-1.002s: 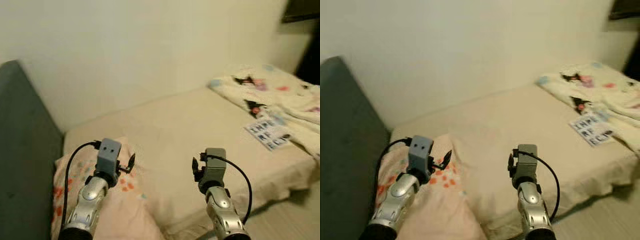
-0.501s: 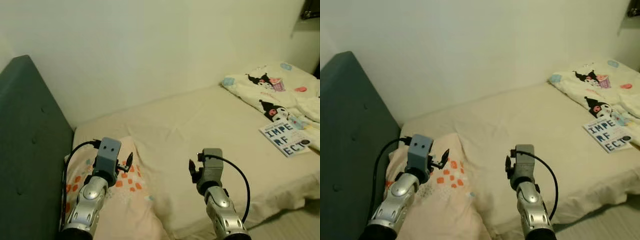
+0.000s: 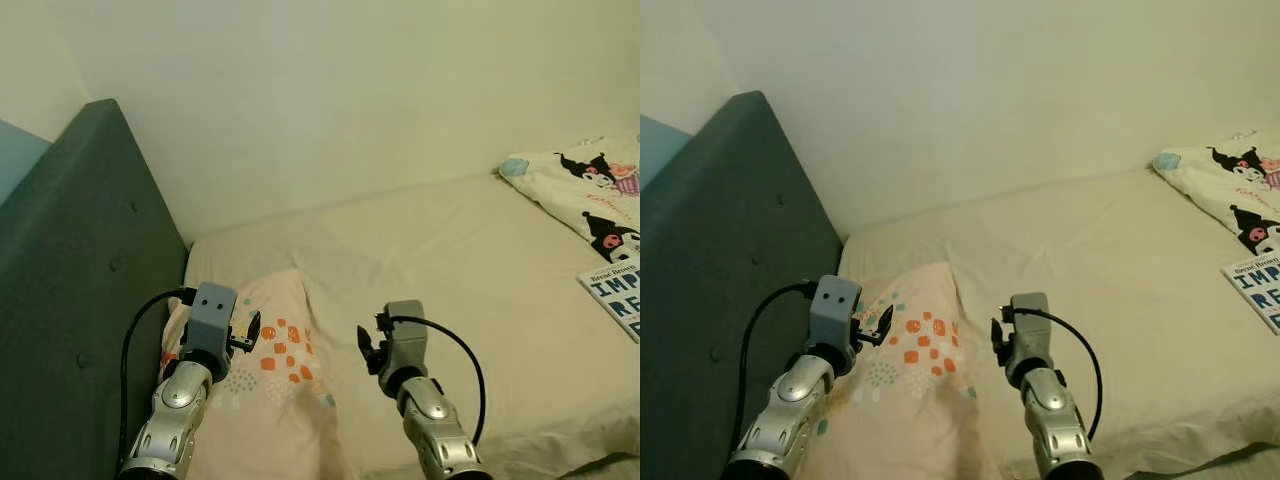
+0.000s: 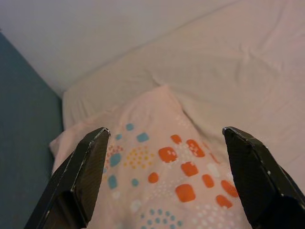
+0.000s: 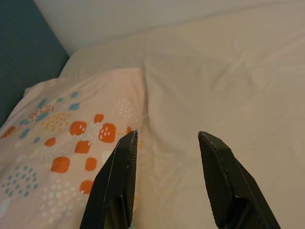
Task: Clean up the room
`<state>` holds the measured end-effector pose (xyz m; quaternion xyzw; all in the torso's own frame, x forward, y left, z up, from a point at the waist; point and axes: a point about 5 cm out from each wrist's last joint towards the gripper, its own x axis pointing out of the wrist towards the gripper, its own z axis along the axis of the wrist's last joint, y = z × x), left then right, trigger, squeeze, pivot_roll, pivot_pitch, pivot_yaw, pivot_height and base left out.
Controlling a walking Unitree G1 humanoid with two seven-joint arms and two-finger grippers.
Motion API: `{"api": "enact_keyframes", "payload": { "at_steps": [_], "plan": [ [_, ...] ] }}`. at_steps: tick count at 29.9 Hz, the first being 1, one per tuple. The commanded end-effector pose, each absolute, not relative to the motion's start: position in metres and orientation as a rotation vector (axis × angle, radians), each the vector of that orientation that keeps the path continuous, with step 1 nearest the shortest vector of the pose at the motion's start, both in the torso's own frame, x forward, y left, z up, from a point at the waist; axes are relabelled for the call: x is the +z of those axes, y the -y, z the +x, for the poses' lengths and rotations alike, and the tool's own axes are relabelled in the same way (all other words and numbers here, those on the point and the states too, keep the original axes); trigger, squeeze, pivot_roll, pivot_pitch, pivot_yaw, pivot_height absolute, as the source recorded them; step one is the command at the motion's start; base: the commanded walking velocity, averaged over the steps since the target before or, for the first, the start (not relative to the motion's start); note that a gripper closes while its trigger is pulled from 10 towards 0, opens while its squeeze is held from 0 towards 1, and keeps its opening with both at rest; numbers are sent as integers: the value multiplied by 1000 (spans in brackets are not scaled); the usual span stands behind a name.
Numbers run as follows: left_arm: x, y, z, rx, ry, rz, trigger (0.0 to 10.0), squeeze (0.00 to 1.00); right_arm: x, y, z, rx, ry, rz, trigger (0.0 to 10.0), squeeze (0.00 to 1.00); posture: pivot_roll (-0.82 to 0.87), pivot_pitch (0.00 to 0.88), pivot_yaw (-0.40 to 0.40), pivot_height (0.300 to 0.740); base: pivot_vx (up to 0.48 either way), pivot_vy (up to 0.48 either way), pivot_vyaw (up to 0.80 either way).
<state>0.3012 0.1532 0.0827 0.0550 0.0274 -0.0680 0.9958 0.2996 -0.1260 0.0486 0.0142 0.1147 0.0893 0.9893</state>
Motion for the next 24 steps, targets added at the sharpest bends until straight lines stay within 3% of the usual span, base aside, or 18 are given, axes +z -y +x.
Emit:
{"api": "enact_keyframes", "payload": {
  "at_steps": [1,24],
  "plan": [
    [82,-158,299,-118,-67,96,10000,0,46,123,297,193,-247,43,10000,0,-43,60,83,740,0,0,0],
    [84,-159,297,-128,-77,106,10000,0,44,122,295,188,-262,50,10000,0,-33,72,93,740,-253,0,0]
  ]
}}
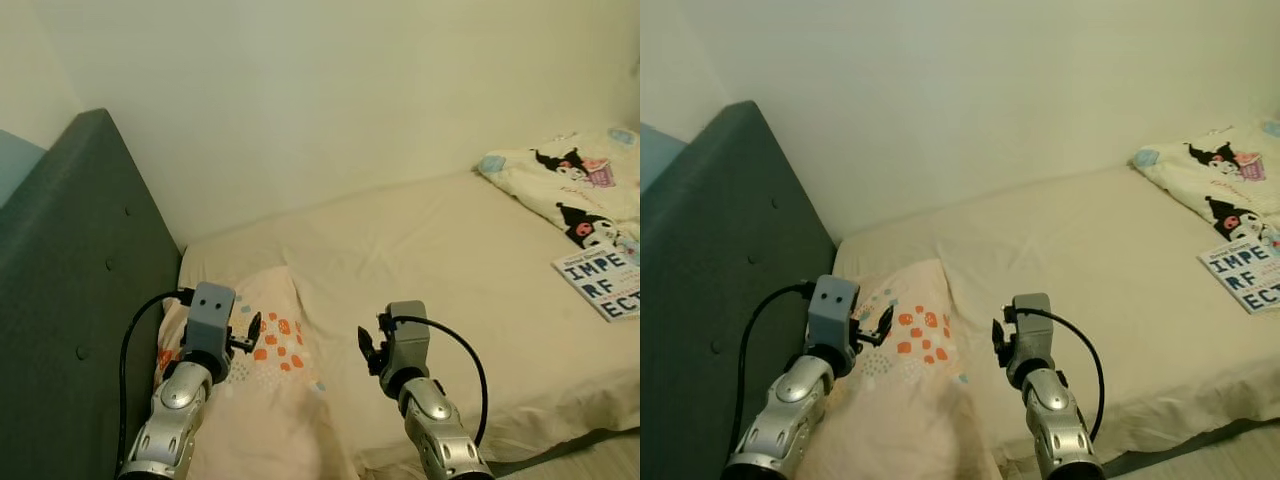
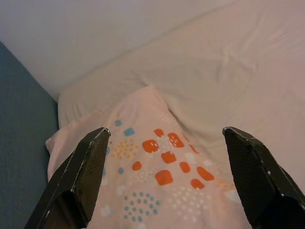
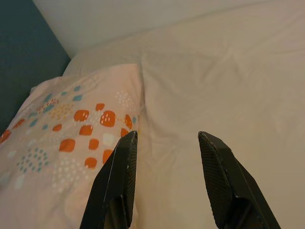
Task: Clean up the room
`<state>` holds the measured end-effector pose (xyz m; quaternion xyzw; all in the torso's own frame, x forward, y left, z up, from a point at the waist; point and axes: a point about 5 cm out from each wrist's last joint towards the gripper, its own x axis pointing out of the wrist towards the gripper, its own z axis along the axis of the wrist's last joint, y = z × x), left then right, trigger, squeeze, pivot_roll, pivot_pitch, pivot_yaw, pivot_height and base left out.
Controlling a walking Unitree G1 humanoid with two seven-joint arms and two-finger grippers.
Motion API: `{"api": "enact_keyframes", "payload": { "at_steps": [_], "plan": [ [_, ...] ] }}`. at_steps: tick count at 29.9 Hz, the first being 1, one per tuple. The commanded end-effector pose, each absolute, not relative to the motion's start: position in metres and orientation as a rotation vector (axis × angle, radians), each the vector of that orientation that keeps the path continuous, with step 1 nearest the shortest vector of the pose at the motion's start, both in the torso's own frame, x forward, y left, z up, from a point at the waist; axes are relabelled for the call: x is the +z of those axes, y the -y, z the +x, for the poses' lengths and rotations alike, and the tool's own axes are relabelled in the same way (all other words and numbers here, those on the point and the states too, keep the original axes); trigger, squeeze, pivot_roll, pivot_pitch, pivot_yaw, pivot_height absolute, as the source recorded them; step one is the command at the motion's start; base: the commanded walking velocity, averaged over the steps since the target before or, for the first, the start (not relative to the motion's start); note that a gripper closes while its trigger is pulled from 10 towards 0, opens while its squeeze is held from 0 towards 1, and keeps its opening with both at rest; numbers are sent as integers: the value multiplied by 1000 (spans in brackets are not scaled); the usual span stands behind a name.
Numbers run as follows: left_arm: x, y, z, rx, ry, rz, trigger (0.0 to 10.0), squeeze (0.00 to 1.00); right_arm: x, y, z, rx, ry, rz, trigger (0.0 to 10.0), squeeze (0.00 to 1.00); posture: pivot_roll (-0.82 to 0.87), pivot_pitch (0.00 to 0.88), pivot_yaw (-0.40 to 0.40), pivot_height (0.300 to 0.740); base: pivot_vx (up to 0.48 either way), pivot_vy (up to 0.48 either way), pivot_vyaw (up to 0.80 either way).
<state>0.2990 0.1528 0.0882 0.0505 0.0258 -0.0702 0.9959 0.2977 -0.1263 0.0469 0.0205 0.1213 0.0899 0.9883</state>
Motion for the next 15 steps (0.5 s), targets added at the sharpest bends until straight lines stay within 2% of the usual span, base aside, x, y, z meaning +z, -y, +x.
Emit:
{"api": "enact_keyframes", "payload": {
  "at_steps": [1,15],
  "plan": [
    [84,-159,297,-129,-77,106,10000,0,44,122,295,188,-262,50,10000,0,-33,72,93,740,-281,0,0],
    [85,-161,296,-144,-83,128,10000,0,41,118,294,186,-270,62,10000,0,-21,73,105,740,-268,0,0]
  ]
}}
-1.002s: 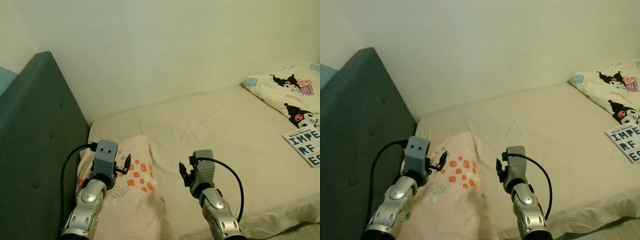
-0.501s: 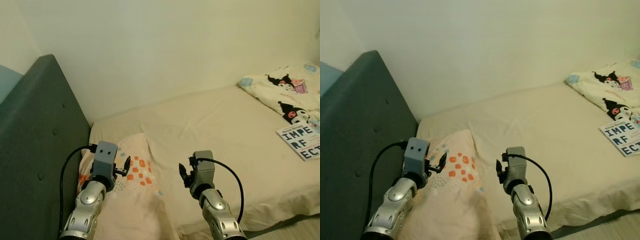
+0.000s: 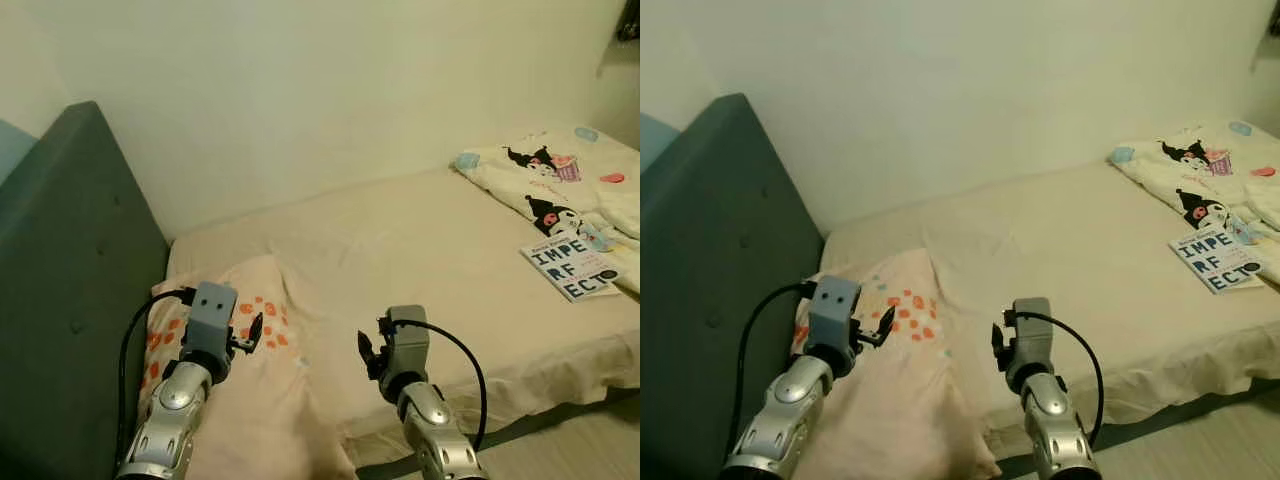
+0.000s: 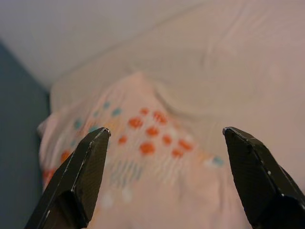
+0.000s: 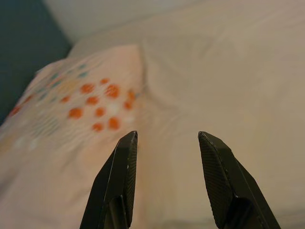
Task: Clean up the room
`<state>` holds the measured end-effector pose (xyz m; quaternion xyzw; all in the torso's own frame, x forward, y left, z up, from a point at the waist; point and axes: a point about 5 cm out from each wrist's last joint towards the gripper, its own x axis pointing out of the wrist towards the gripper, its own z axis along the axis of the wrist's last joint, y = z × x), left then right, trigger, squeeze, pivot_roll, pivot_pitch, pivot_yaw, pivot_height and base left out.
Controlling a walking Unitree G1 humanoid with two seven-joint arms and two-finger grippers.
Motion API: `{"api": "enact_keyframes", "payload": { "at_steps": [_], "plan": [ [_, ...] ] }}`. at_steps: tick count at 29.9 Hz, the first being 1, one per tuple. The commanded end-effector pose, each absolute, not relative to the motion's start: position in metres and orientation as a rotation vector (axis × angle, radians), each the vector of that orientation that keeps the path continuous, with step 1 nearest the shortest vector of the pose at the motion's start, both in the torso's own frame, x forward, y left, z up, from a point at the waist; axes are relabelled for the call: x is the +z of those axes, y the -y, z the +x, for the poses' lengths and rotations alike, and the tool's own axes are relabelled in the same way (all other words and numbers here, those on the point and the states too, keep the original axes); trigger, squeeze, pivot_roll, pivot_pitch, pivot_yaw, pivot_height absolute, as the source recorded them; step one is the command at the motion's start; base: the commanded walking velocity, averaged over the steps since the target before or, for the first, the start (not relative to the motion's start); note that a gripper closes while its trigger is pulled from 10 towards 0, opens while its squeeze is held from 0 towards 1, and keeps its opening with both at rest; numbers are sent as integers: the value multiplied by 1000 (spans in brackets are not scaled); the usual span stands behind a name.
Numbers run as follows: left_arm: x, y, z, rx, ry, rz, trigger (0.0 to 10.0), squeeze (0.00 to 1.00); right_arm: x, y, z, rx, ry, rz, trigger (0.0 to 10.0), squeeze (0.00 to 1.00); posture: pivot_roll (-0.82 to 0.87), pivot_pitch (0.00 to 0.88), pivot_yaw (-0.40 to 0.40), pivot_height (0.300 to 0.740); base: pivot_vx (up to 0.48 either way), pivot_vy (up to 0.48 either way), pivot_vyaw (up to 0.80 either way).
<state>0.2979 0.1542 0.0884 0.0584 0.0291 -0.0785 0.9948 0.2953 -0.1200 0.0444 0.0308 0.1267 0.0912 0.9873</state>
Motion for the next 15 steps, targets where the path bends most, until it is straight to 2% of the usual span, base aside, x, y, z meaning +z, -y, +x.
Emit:
{"api": "enact_keyframes", "payload": {
  "at_steps": [1,15],
  "plan": [
    [86,-161,296,-146,-81,129,10000,0,41,118,293,184,-271,64,10000,0,-18,73,107,740,-255,0,0],
    [86,-161,295,-158,-85,136,10000,0,39,118,293,177,-277,69,10000,0,-14,74,112,740,-255,0,0]
  ]
}}
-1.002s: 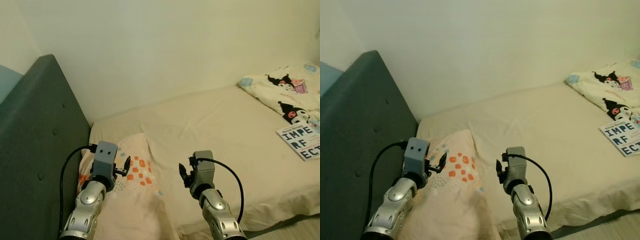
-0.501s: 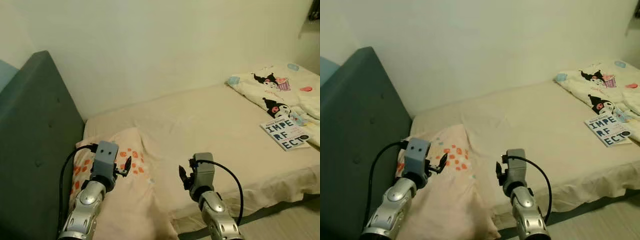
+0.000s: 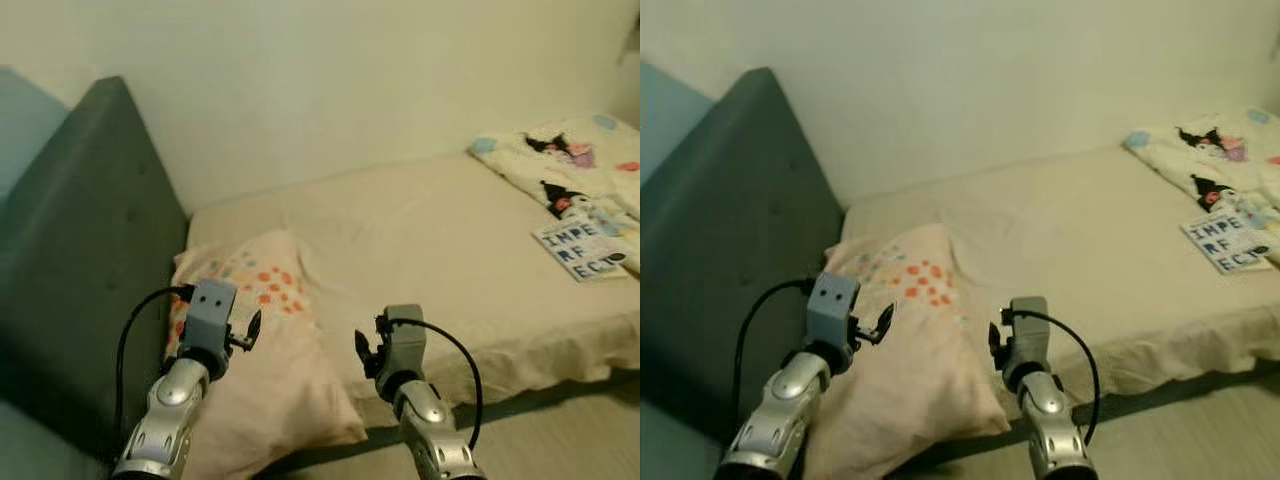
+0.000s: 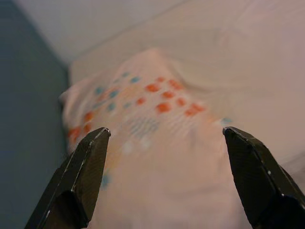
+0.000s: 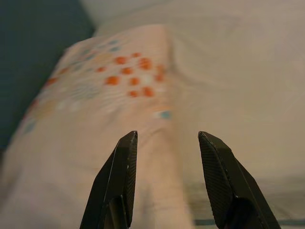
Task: Clean up the room
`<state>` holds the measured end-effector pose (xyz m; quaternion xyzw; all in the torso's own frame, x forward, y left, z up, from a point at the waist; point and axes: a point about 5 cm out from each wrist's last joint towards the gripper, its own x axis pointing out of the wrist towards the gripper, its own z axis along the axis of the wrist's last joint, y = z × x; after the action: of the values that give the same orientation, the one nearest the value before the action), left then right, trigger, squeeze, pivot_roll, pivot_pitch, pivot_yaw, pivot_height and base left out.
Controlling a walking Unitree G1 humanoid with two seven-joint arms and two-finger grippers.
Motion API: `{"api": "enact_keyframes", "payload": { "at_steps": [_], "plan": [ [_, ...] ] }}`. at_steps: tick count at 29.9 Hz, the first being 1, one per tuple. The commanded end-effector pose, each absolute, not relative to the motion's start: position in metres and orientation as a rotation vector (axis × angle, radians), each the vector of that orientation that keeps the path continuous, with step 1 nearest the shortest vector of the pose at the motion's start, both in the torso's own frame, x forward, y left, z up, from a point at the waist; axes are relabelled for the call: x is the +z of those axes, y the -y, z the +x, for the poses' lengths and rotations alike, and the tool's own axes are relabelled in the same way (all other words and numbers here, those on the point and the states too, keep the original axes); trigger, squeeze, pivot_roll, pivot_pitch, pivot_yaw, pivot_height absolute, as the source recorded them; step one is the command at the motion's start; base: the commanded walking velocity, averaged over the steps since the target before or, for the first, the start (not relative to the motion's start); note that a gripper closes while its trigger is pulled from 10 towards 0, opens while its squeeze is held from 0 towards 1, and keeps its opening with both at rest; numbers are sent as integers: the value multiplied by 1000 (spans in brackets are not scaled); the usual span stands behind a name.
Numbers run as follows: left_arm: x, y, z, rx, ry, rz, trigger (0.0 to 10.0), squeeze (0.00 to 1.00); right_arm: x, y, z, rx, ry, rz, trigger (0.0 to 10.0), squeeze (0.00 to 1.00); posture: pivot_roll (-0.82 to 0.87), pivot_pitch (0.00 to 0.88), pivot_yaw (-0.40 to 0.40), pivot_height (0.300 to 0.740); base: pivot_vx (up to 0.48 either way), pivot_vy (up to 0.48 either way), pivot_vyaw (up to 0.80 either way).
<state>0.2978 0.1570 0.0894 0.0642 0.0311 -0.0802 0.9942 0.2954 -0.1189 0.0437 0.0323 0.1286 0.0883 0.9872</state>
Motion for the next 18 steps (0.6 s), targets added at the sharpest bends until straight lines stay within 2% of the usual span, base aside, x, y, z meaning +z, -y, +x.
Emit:
{"api": "enact_keyframes", "payload": {
  "at_steps": [1,8,18],
  "plan": [
    [86,-161,295,-159,-85,136,10000,0,39,118,293,176,-277,70,10000,0,-14,76,112,740,-270,0,0],
    [86,-161,295,-161,-86,141,10000,0,39,118,293,176,-280,72,10000,0,-10,75,112,740,-261,0,0],
    [85,-161,295,-168,-99,154,10000,0,37,117,292,175,-285,73,10000,0,-8,75,115,740,0,0,0]
  ]
}}
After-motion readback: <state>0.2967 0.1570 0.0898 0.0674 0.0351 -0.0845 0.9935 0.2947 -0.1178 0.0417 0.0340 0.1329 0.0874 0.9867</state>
